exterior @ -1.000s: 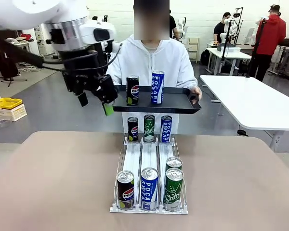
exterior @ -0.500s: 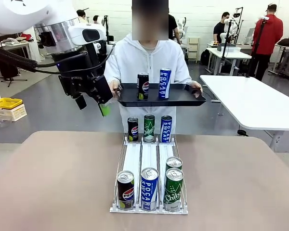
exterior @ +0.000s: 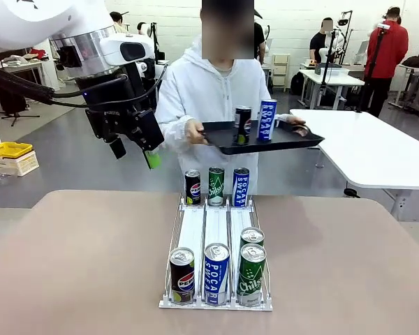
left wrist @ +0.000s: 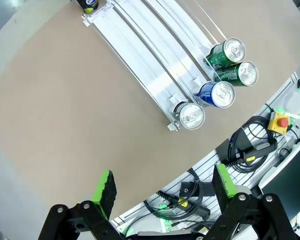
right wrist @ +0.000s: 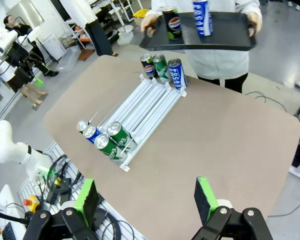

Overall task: Retrieve and hand over the desired beverage to the person.
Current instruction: Place the picked can on the Handle tray extended by the person.

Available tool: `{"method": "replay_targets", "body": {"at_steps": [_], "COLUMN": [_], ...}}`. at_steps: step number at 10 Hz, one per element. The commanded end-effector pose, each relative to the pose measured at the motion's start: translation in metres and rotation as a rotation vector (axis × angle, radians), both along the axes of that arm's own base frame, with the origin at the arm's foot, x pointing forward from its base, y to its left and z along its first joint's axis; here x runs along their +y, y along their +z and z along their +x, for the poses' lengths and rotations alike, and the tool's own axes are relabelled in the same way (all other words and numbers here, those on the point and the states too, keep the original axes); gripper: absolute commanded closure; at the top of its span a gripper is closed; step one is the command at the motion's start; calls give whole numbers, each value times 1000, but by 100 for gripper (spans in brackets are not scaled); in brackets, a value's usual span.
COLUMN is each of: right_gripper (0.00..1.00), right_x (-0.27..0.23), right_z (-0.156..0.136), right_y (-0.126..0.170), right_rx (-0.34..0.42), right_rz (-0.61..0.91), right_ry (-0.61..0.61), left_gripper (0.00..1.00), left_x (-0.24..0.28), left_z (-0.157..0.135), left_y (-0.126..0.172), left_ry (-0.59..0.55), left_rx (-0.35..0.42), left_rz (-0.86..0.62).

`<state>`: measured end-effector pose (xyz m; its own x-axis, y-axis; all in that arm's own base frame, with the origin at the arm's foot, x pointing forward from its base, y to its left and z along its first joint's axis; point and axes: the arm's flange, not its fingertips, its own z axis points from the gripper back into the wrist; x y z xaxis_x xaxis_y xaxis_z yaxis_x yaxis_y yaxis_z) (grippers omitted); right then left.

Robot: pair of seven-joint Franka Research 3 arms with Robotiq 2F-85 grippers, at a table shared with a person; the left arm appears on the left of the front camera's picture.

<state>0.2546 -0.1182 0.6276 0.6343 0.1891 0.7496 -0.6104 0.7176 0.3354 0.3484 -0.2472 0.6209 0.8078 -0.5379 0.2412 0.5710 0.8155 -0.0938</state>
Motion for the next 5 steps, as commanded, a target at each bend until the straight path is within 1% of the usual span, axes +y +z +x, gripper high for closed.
{"method": "replay_targets", "body": {"at_steps": [1, 4, 5], "right_gripper": [0, 0, 0], "right_x": [1, 1, 1], "right_z": [2, 2, 2], "right_y": [1, 1, 1], "right_rx": [-13, -13, -13], "right_rz": [32, 32, 32], "right_ry": [22, 22, 22], "left_gripper": [0, 0, 0], "left_x": [1, 0, 15], "left_z": [0, 0, -4], "left_y": [1, 0, 5], "left_ry": [0, 0, -77], "left_rx": [-8, 0, -11], "left_rz": [8, 0, -67]}}
